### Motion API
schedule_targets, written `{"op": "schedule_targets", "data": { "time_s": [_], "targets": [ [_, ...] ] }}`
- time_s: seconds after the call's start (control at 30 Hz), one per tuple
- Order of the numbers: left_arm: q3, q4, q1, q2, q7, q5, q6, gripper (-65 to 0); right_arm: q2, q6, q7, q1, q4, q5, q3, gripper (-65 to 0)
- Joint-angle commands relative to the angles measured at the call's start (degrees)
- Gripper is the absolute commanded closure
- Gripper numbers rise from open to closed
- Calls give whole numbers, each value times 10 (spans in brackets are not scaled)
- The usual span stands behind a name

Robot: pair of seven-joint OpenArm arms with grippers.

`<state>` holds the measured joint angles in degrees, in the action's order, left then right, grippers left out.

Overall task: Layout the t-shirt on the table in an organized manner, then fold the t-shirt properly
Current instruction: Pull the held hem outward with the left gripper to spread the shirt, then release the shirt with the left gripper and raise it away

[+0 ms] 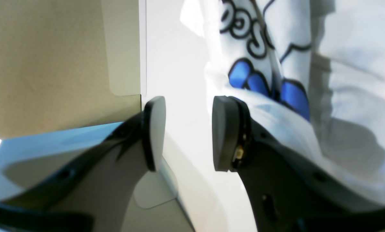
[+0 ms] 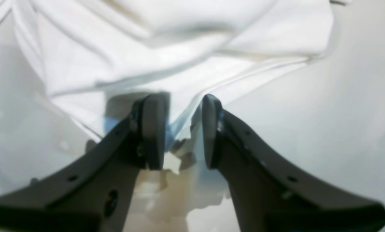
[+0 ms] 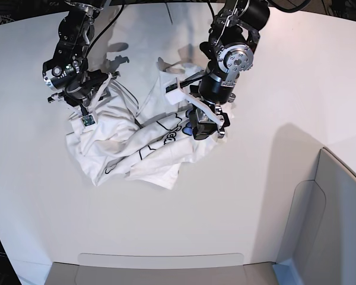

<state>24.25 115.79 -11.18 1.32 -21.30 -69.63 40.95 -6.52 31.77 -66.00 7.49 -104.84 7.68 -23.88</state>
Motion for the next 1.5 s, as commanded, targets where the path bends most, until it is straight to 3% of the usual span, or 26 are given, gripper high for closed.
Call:
{"op": "schedule_targets", "data": {
  "time_s": [0.0, 0.13, 0.3, 0.5, 0.67, 0.77, 0.9, 0.97, 1.47],
  "targets": [
    [0, 14, 6, -12, 5, -3, -9, -230, 2, 3, 5, -8, -7, -1, 0, -197],
    [-3, 15, 5, -41, 4, -8, -9, -230, 2, 3, 5, -8, -7, -1, 0, -197],
    [-71, 15, 1, -96, 1, 4, -9, -230, 2, 3, 6, -8, -7, -1, 0, -197],
    [-144, 15, 8, -97, 1, 24, -9, -230, 2, 3, 6, -7, -7, -1, 0, -197],
    [-224, 15, 81, -97, -1, 24, -9, -228, 2, 3, 7, -8, -6, -1, 1, -197],
    [-253, 15, 123, -97, -53, 24, -9, -226, 1, 3, 7, -8, -5, -2, 1, -197],
    [-253, 15, 173, -96, -185, 22, -9, -192, 1, 3, 8, -8, 12, -2, 1, -197],
    [-252, 15, 182, -96, -218, 22, -9, -188, 2, 2, 8, -8, 18, -2, 1, -197],
    [-254, 15, 217, -80, -228, 21, -9, -186, 2, 2, 7, -20, 21, -1, 1, -197]
  ]
}}
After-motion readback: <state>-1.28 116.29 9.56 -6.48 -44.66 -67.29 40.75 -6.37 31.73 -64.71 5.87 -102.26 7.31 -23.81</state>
